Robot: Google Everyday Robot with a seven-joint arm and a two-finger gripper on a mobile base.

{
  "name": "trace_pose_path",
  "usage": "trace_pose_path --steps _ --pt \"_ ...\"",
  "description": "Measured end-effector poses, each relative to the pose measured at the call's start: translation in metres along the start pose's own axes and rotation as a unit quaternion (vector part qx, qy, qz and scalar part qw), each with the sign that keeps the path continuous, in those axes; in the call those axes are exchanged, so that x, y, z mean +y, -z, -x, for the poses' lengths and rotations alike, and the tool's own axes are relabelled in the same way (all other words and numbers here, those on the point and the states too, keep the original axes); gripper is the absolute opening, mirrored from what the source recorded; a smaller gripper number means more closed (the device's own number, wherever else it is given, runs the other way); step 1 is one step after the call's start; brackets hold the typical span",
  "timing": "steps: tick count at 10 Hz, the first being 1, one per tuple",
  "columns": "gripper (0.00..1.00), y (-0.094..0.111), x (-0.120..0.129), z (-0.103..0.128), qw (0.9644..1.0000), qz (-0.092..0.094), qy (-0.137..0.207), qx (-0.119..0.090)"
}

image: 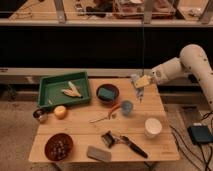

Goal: Place towel in plastic cup

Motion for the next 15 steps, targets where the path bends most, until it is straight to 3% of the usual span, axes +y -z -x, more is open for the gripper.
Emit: trace_pose_path --steps 1,2,5,7,9,11,15 --pt "0.0 -0.007 0.002 0.003 1.0 -0.009 0.001 -0.001" --pt "0.0 -0.029 0.006 0.008 0.9995 -0.031 0.009 0.0" --pt "0.0 -0.08 0.028 0.03 0.9974 -0.069 0.023 0.0" --pt "0.0 -0.107 0.035 0.039 0.9948 -0.095 0.037 -0.004" --pt "0.0 -0.137 0.032 0.045 0.9897 -0.127 0.065 -0.01" --pt "0.0 -0.138 0.034 0.046 0.9866 -0.136 0.09 -0.008" --pt "0.0 -0.131 0.039 0.03 0.9817 -0.134 0.136 -0.003"
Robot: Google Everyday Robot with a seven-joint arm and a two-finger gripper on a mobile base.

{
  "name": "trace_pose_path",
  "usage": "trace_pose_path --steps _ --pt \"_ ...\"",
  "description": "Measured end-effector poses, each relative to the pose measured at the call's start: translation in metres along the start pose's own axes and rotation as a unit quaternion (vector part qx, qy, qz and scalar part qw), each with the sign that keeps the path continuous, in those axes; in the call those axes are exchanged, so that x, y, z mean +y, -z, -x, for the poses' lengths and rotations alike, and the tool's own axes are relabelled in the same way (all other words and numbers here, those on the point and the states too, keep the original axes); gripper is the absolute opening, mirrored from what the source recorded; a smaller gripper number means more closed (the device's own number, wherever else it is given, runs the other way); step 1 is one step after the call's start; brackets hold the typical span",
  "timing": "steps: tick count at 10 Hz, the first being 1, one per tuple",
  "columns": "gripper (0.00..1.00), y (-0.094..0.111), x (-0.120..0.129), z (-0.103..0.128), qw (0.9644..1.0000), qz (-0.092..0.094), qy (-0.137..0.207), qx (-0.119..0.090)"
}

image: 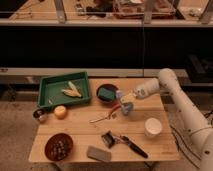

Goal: Place towel in plastic cup

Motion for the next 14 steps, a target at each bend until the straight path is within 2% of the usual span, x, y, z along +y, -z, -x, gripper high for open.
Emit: trace_pose_path --steps 4,7,11,14 --pt "0.0 0.001 0.01 -0.005 0.9996 -0.001 0.029 0.005" --pt "0.0 0.015 0.018 -0.01 0.9989 0.0 0.04 0.026" --pt "0.0 0.03 0.015 -0.015 0.9976 0.002 0.052 0.045" --pt "0.0 0.027 0.02 -0.007 0.9979 -0.008 0.052 0.038"
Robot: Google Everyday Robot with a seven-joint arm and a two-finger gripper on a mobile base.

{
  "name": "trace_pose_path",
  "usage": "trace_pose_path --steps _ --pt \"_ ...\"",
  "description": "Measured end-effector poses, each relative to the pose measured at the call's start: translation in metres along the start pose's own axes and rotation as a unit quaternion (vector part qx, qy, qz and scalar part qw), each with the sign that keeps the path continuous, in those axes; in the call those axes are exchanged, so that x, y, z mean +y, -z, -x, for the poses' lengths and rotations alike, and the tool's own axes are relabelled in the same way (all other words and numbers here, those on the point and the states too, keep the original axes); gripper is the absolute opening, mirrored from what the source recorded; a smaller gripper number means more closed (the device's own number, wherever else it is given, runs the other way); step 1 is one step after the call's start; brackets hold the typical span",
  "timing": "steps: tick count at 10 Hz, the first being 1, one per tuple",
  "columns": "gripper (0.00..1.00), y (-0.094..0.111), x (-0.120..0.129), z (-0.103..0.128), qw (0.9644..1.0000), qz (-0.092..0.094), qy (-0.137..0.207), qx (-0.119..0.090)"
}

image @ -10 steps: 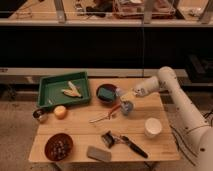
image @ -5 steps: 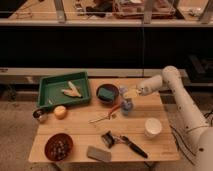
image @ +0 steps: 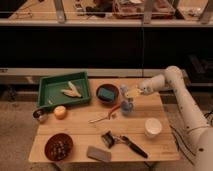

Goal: Place towel in plastic cup

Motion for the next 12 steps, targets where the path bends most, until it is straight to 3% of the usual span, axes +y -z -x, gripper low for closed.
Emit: trace_pose_path --steps 2,3,4,9,12 --pt "0.07 -0.002 0.003 0.006 0.9998 -0.017 -0.002 -0.009" --pt "0.22 -0.007 0.003 0.008 0.9993 -0.034 -0.002 -0.016" --pt "0.3 -0.011 0.001 0.008 0.999 -0.041 -0.001 -0.02" --pt "0.76 -0.012 -0.005 0.01 0.9977 -0.064 0.008 -0.023" --pt "0.8 -0.01 -0.008 0.011 0.9974 -0.067 0.016 -0.024"
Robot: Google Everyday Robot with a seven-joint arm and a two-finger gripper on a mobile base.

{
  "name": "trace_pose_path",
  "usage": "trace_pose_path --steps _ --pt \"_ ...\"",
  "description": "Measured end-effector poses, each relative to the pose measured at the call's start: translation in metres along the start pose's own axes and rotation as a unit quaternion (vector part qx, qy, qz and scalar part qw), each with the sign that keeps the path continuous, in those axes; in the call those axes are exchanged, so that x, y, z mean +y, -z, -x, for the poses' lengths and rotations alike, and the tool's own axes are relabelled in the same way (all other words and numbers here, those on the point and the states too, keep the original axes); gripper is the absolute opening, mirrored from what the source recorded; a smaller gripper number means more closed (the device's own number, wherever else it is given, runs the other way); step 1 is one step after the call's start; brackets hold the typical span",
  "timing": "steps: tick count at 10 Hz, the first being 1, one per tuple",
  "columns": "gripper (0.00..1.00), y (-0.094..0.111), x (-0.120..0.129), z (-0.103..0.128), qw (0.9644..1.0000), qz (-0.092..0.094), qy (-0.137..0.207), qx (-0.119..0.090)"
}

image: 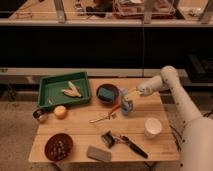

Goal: Place towel in plastic cup

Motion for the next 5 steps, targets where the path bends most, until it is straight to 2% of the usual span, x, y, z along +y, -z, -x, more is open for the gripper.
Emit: trace_pose_path --steps 5 --pt "0.8 -0.0001 -0.0017 -0.0012 1.0 -0.001 0.005 -0.002"
